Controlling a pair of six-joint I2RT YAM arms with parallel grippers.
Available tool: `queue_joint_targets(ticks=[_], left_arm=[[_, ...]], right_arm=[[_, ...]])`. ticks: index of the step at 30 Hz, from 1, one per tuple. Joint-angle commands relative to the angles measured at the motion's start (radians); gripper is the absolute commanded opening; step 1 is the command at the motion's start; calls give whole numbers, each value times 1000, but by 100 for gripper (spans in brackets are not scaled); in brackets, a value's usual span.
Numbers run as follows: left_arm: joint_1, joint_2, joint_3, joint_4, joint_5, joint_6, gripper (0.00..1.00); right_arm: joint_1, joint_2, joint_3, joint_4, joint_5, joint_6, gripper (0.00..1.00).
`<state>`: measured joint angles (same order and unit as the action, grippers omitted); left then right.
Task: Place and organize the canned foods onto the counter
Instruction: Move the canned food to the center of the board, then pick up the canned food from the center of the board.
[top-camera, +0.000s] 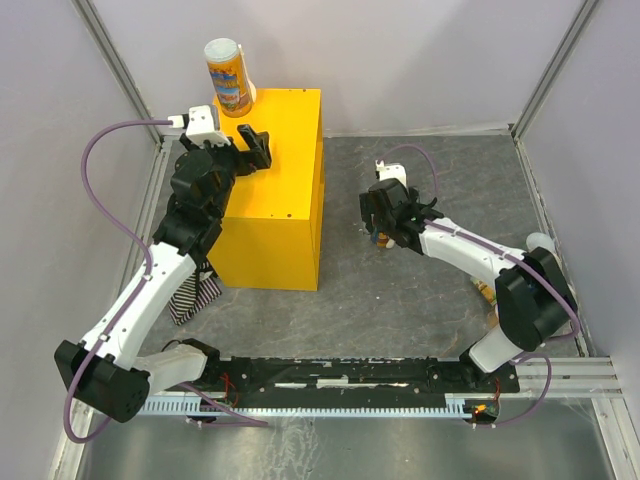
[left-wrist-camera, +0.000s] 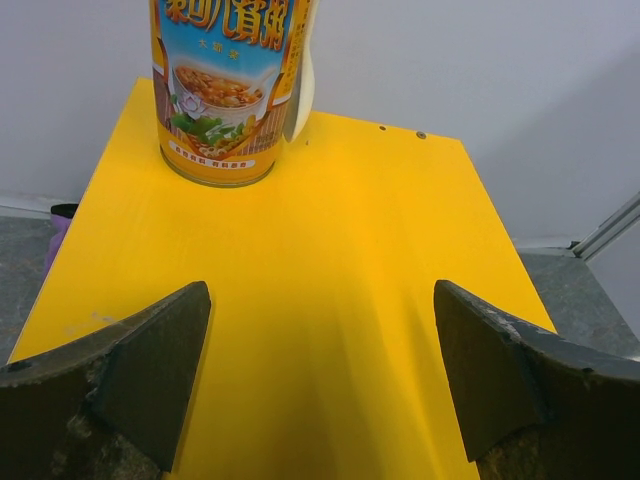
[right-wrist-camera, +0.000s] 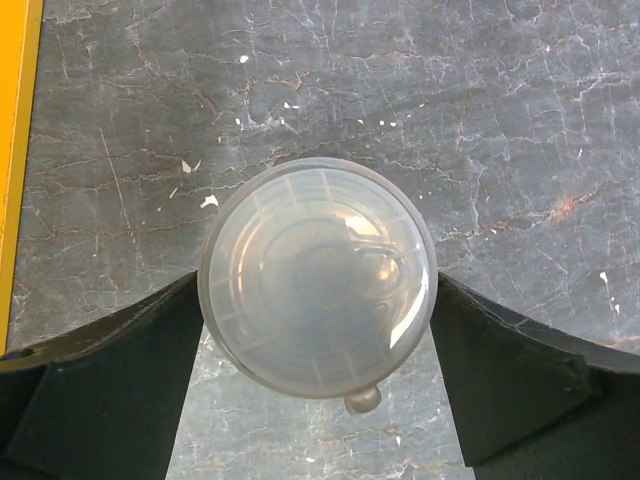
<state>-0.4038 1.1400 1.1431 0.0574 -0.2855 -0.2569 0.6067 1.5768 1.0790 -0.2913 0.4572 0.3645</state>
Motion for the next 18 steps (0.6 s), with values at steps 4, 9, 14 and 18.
queue_joint_targets(ticks=[4, 9, 14, 18], left_arm=[[-9, -27, -5, 2, 16, -6, 98], [-10, -36, -23, 11, 36, -2, 98], [-12, -38, -29, 12, 41, -1, 98], [-12, -38, -29, 12, 42, 0, 98]], right_arm=[[2, -25, -60, 252, 33, -73, 94], [1, -20, -87, 328, 26, -86, 88], [1, -13, -111, 360, 22, -83, 79], [3, -32, -138, 383, 12, -78, 51]])
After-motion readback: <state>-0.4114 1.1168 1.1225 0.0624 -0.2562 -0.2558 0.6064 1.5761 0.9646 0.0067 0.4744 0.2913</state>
